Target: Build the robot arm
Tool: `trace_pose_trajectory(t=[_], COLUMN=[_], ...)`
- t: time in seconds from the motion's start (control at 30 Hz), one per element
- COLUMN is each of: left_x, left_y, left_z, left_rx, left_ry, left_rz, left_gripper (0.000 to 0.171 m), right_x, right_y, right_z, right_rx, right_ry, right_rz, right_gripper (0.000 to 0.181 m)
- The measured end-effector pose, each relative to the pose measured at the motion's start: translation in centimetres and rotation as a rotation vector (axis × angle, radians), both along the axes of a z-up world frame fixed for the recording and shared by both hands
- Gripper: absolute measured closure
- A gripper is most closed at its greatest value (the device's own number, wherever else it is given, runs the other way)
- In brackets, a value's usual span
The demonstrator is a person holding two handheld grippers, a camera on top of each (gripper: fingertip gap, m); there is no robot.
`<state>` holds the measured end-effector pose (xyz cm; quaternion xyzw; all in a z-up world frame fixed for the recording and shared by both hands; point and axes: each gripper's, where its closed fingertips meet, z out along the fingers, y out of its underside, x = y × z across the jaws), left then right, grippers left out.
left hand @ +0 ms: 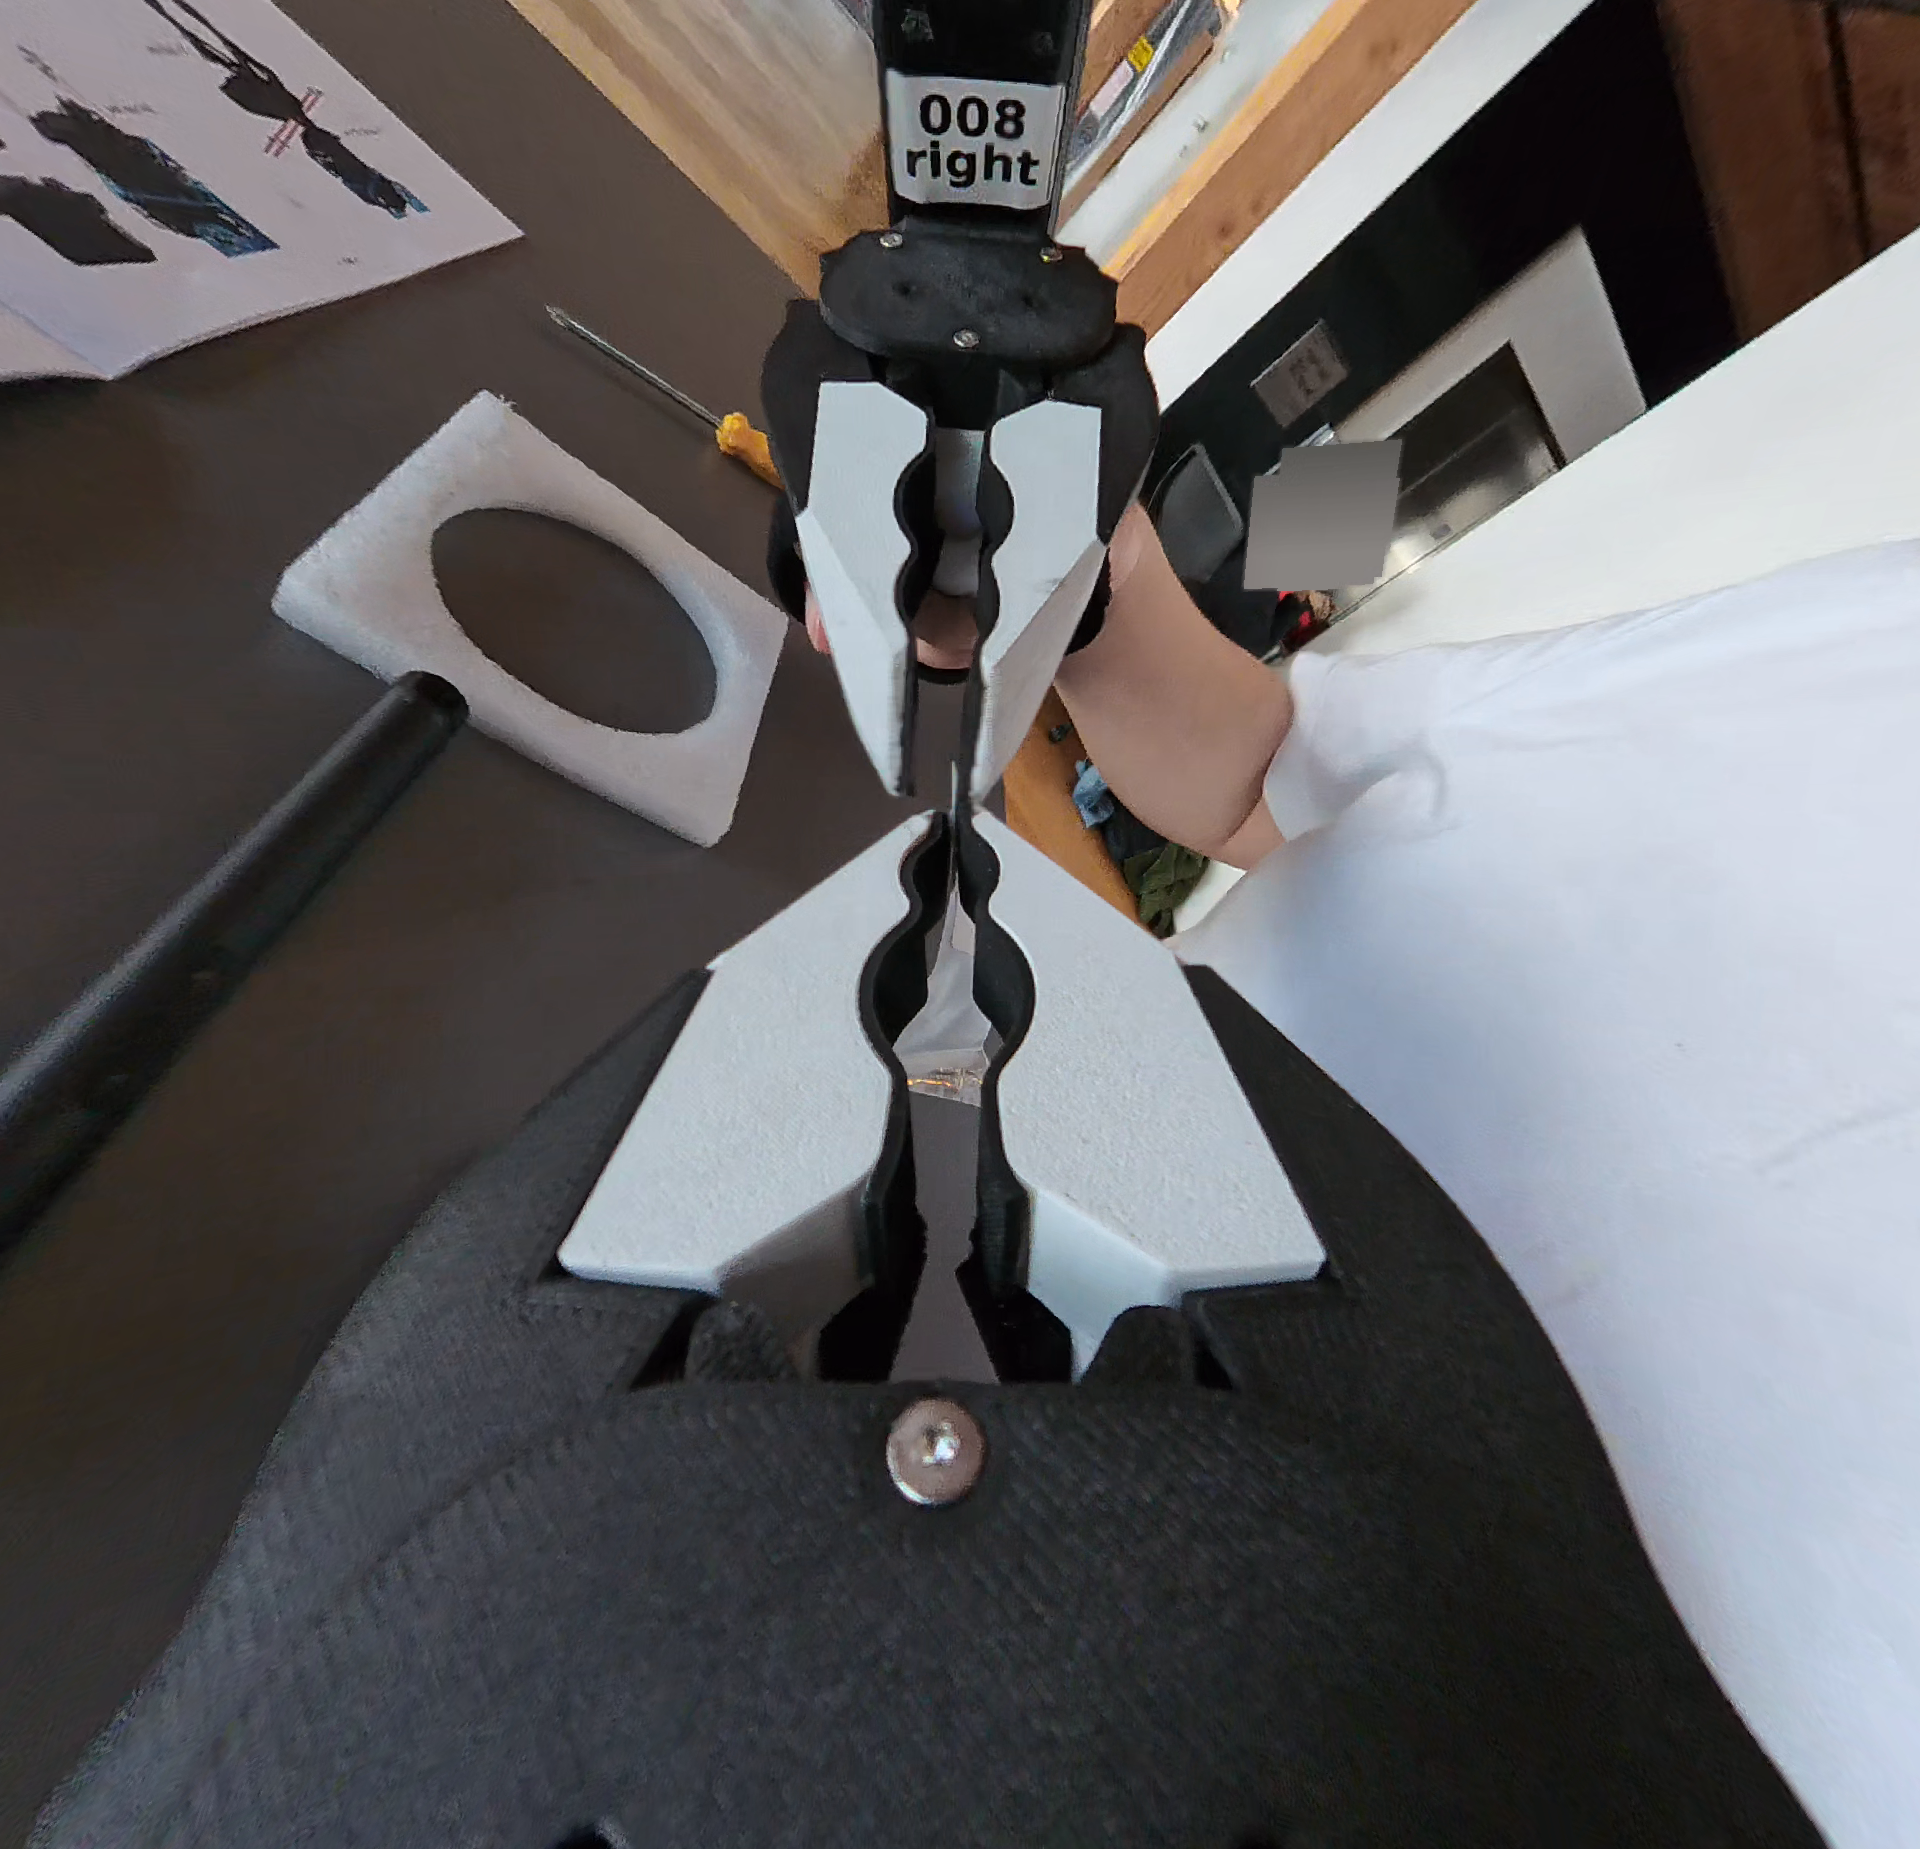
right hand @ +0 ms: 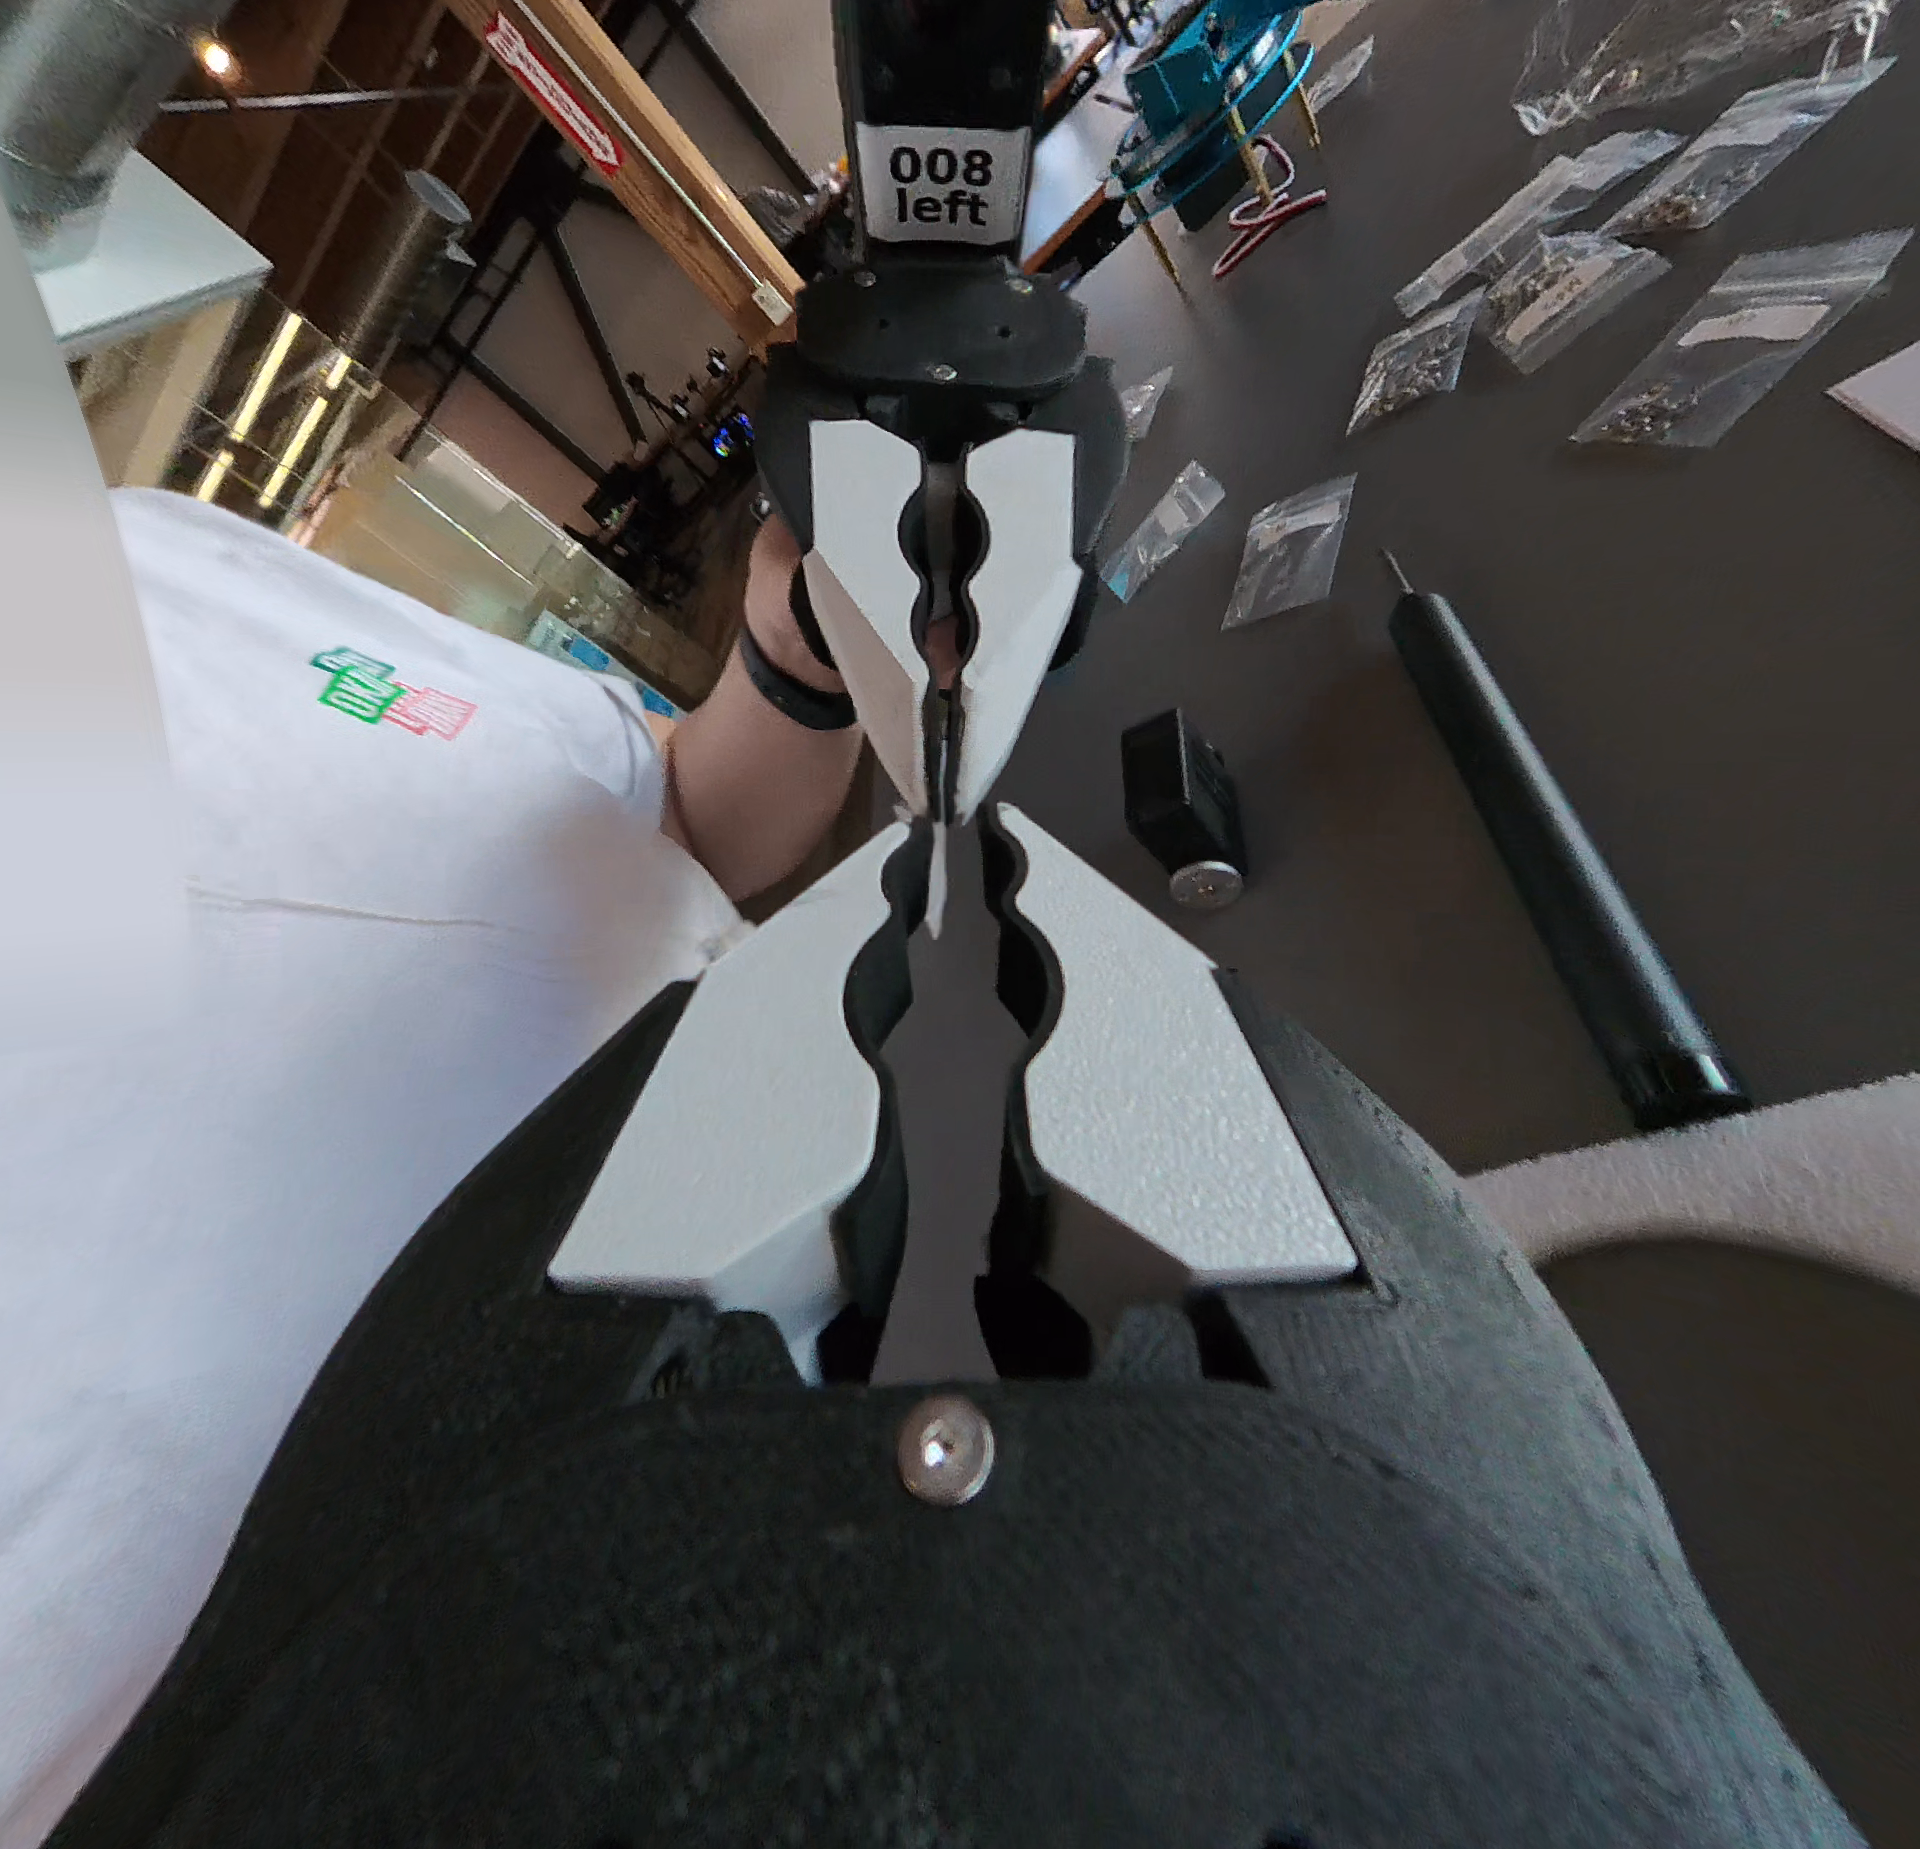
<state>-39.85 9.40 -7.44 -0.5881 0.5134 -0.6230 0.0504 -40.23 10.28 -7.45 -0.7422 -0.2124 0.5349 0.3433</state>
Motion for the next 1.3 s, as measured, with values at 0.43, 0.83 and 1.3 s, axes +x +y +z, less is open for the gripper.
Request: trace_pose_trajectory(t=[0.43,0.83,1.3], left_x=[5.5,7.1,7.1], left_y=[-2.2,-1.9,1.8], left_z=[1.1,2.2,1.2], left_rx=[-0.109,-0.12,-0.146], left_ry=[-0.088,-0.158,-0.078], left_rz=[0.011,0.097,0.336], left_gripper=[0.171,0.171,0.156], right_x=[5.8,6.5,7.4], right_y=[-2.8,-2.4,-0.5], right_z=[0.2,1.5,-1.5], right_rx=[-0.104,-0.127,-0.124], right_ry=[0.133,0.277,0.168], right_rz=[0.106,0.181,0.105], right_gripper=[0.18,0.178,0.181])
